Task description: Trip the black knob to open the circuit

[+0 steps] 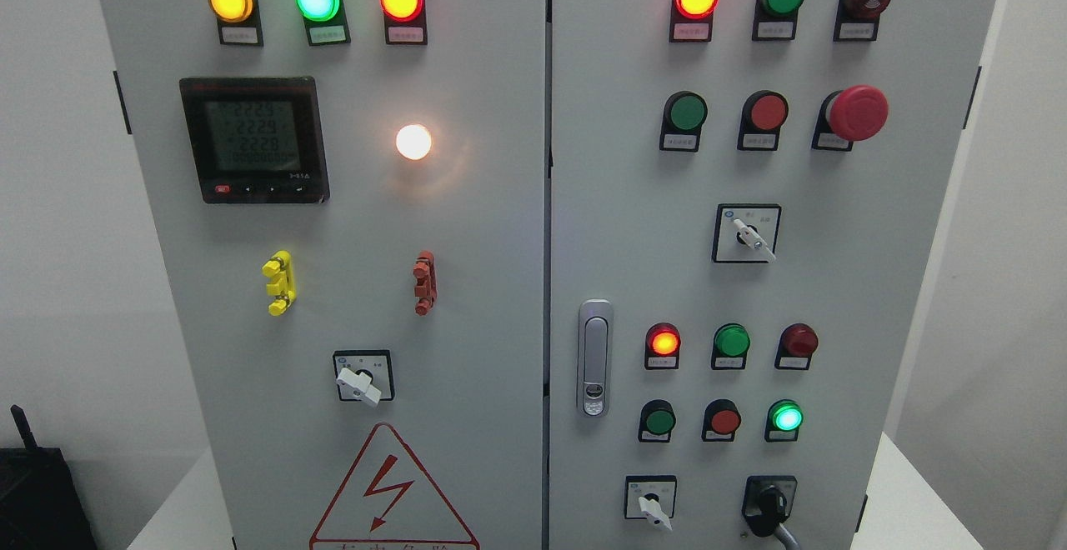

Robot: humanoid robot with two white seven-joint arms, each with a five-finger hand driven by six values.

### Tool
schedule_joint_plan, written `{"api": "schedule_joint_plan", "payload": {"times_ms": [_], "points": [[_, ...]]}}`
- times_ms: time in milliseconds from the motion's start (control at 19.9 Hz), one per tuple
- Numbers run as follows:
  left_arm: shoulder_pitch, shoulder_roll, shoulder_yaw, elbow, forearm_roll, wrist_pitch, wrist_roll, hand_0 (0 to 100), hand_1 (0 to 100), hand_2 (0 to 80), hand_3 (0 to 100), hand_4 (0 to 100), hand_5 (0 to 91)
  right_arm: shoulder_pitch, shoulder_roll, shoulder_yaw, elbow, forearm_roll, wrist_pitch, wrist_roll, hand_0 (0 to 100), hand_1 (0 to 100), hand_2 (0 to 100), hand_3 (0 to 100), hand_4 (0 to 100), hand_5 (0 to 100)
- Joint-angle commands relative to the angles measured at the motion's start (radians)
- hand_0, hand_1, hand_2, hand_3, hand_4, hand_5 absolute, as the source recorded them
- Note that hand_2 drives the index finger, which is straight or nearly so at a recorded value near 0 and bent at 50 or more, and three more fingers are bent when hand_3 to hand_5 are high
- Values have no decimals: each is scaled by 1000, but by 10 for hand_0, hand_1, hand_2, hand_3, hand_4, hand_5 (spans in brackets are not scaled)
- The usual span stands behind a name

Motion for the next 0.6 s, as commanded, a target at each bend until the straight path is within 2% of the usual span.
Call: {"api": "schedule_joint_plan", "payload": {"times_ms": [0, 552], "points": [[0, 0, 0, -25, 0, -5, 0, 120, 389, 0, 0, 0, 0, -2, -4, 2, 1, -1, 0, 2, 0, 0, 67, 1000, 1000, 995], [0, 0, 0, -25, 0, -5, 0, 120, 389, 0, 0, 0, 0, -2, -5, -20, 1, -2, 0, 1, 0, 0, 66, 1000, 1000, 995]]}}
